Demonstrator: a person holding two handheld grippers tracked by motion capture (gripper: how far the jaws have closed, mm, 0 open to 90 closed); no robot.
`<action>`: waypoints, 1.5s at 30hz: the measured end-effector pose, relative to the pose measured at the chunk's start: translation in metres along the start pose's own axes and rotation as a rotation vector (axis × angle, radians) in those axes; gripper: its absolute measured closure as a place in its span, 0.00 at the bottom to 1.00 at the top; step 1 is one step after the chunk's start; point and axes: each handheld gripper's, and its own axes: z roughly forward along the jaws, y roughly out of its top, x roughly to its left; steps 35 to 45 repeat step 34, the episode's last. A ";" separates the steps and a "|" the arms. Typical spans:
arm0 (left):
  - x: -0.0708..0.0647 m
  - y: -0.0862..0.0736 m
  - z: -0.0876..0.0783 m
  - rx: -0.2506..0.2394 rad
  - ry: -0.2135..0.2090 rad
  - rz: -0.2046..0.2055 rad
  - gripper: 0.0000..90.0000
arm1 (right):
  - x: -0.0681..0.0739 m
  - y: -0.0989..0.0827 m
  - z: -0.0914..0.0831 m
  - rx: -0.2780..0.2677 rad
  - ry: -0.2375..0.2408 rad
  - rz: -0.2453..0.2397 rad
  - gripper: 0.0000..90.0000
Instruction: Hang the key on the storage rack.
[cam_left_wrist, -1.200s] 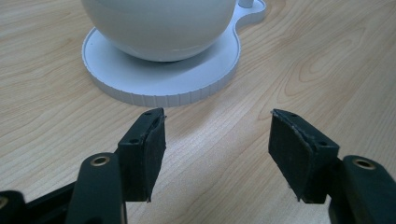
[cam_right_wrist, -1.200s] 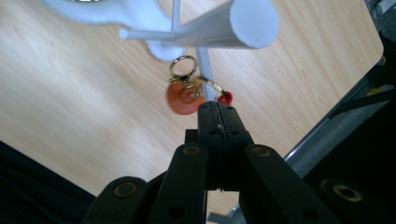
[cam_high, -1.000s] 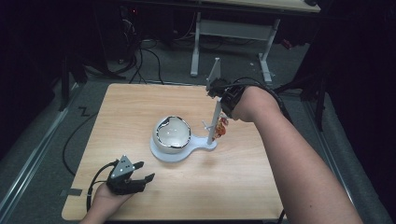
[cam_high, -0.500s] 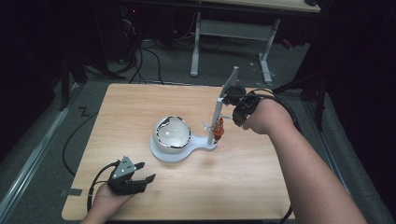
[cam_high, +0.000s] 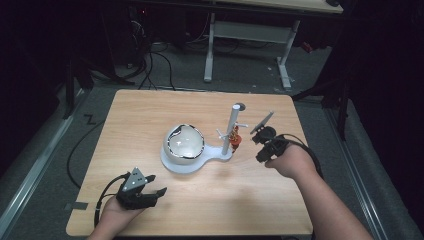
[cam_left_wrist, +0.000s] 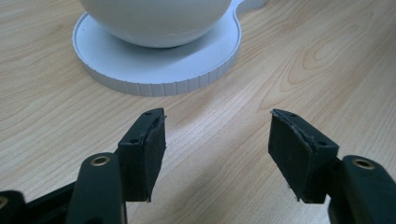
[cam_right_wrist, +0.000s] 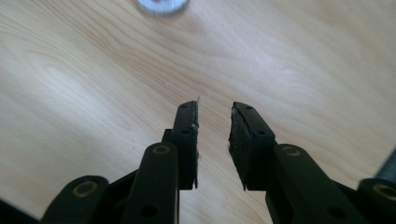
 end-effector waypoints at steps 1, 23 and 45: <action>0.000 0.000 0.000 0.003 0.000 0.000 0.41 | 0.000 -0.006 0.009 -0.004 0.011 0.010 0.79; 0.013 -0.008 0.007 0.043 0.059 -0.100 0.41 | 0.021 -0.119 0.096 -0.534 -0.082 0.179 0.44; 0.014 -0.004 0.002 0.008 0.071 -0.115 0.40 | 0.006 -0.130 0.108 -0.523 -0.063 0.261 0.36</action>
